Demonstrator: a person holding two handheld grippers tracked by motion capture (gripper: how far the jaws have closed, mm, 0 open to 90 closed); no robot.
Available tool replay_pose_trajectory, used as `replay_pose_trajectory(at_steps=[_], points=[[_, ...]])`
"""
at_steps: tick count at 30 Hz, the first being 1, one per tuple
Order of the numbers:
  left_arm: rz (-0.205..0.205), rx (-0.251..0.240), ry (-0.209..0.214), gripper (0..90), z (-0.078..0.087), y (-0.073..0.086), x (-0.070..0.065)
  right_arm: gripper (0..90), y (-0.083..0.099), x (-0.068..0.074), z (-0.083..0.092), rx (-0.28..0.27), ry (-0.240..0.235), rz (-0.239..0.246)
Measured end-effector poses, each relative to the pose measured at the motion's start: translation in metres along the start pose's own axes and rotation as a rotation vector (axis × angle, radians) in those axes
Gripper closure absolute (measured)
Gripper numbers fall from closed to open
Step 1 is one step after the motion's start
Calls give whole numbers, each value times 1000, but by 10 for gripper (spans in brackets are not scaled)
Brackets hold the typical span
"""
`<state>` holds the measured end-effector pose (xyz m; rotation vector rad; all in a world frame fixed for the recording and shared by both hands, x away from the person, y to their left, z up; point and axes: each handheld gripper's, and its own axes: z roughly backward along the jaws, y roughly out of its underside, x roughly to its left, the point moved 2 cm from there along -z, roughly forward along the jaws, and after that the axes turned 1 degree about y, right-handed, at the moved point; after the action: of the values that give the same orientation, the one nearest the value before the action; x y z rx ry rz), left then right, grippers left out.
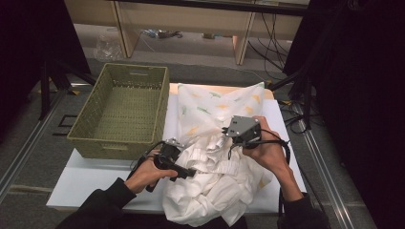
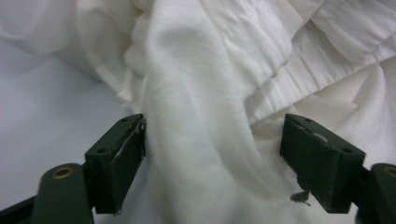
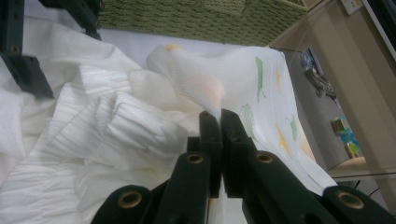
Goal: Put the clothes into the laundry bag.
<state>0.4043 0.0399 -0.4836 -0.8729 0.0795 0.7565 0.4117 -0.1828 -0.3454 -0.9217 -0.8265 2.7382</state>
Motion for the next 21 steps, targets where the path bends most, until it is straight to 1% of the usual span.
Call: replay_pose_trajectory(at_steps=[1, 2, 3, 4, 5, 6, 7, 8, 9, 10, 11, 12, 13, 14, 15, 16, 17, 18, 19, 20, 21], points=[[0, -12, 24, 283, -6, -3, -2, 900, 0, 0, -1, 1, 3, 0], [-19, -18, 22, 324, -11, -6, -5, 900, -1, 0, -1, 0, 5, 9], [-30, -25, 15, 435, -16, -11, -7, 900, -1, 0, -2, 4, 5, 4], [-46, -18, 18, 552, -20, -16, -9, 900, -1, 1, -2, 6, 1, 3], [-56, -27, 22, 623, -25, -22, -13, 900, -1, 1, -3, 7, 6, 3], [-77, -37, 17, 693, -27, -27, -16, 900, -1, 3, -3, 8, 7, -20], [-89, -53, 25, 743, -29, -33, -19, 900, -2, 3, -3, -8, 0, -20], [-79, -79, 43, 775, -30, -38, -23, 900, -1, 2, -3, -5, 4, -29], [-78, -96, 54, 791, -30, -44, -27, 900, -1, 2, -2, -9, 0, -27], [-71, -121, 51, 798, -29, -49, -31, 900, 0, 1, -1, -15, 0, -30], [-70, -141, 59, 802, -26, -54, -35, 900, 0, 0, 1, -16, 10, -26], [-59, -162, 76, 804, -23, -59, -38, 900, 1, -2, 3, -15, 15, -8], [-55, -174, 85, 805, -21, -64, -40, 900, 0, -3, 6, -22, 16, -11], [-52, -185, 81, 805, -19, -69, -41, 900, -1, -2, 9, -26, 23, -33], [-55, -197, 78, 805, -18, -73, -40, 900, -3, -2, 12, -34, 27, -33], [-49, -202, 76, 806, -19, -78, -37, 900, -4, -2, 14, -39, 21, -39], [-43, -204, 57, 805, -20, -82, -32, 900, -5, -2, 17, -41, 22, -41], [-21, -216, 27, 805, -23, -84, -23, 900, -5, -2, 18, -44, 22, -45], [11, -222, -3, 805, -27, -85, -12, 900, -6, -2, 18, -48, 17, -40], [47, -209, -14, 805, -30, -85, 0, 900, -6, -1, 17, -50, 8, -34], [93, -221, -39, 804, -36, -85, 8, 900, -6, 1, 15, -47, 1, -33]])
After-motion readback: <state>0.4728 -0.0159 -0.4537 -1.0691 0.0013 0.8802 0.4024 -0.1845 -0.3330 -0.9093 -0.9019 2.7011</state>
